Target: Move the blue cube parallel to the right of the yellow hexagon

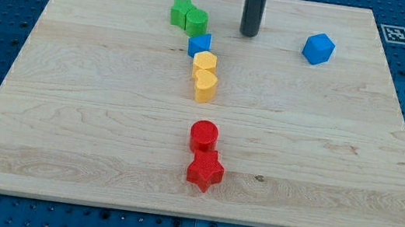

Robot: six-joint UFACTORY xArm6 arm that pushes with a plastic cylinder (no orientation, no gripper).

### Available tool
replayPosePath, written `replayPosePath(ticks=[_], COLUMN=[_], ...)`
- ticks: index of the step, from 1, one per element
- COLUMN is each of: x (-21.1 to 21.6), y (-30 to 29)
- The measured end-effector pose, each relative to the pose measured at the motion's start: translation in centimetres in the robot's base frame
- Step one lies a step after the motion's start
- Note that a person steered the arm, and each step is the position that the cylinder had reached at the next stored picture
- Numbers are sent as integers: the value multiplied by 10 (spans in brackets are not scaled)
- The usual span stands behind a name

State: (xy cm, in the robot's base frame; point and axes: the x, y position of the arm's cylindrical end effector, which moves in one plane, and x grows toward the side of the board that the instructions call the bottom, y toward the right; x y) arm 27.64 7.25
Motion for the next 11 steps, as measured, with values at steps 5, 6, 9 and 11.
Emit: replayPosePath(ticks=[5, 6, 9, 11], x=[66, 76, 71, 88], y=[102, 86, 59, 49])
